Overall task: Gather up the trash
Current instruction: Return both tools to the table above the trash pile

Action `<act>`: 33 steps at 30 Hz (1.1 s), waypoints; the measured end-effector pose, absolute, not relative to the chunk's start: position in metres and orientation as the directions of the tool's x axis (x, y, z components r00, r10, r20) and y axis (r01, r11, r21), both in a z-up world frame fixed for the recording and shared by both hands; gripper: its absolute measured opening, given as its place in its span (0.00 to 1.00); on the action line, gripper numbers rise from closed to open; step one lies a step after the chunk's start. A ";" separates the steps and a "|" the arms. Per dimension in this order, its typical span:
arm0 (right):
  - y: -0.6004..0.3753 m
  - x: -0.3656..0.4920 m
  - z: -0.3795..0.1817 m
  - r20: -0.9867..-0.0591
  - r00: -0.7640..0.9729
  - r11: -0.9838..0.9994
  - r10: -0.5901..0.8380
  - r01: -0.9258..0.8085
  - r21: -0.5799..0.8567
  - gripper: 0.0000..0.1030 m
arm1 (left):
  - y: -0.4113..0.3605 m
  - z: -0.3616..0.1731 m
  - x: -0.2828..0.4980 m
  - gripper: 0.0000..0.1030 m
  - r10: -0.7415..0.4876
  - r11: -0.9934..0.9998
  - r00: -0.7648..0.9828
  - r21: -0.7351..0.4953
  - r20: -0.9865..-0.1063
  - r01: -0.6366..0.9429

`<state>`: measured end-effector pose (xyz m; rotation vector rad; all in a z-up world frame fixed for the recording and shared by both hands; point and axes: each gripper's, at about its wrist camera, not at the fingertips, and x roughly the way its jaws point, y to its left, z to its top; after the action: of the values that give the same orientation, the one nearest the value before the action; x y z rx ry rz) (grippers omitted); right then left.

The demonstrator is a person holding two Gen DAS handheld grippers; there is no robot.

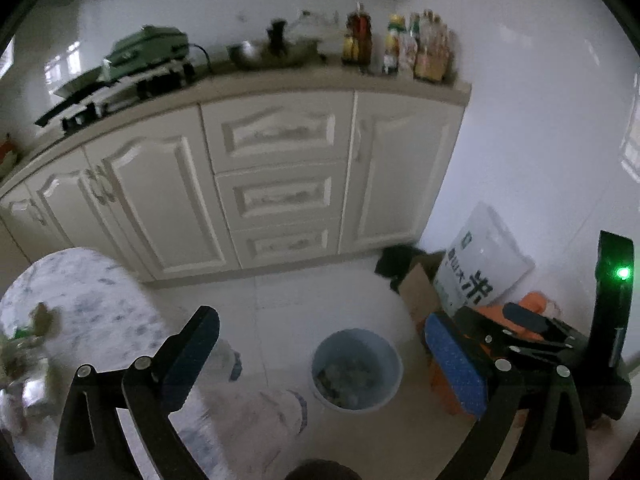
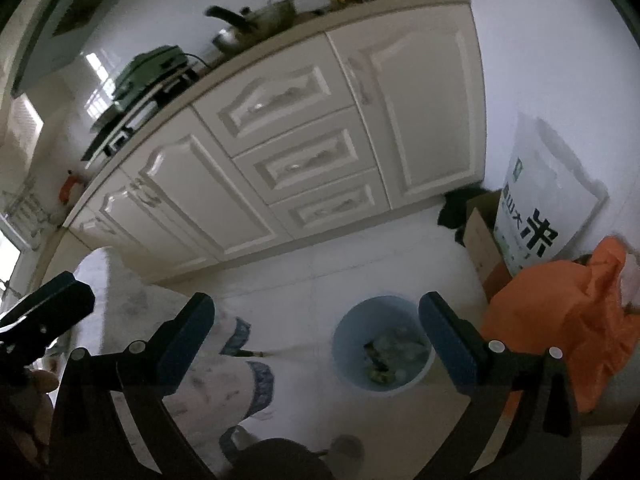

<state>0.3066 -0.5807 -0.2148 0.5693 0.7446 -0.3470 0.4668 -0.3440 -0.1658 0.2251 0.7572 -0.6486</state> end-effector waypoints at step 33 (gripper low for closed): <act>-0.303 0.306 -0.075 -0.543 0.840 0.971 0.004 0.126 0.202 1.00 | 0.034 -0.075 0.224 0.99 -0.342 0.939 0.856 -0.096 -0.387 0.331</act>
<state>0.3059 -0.3030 -0.0749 0.2346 0.5720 -0.0653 0.2235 0.0340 -0.0750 -0.0266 0.4119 -0.3537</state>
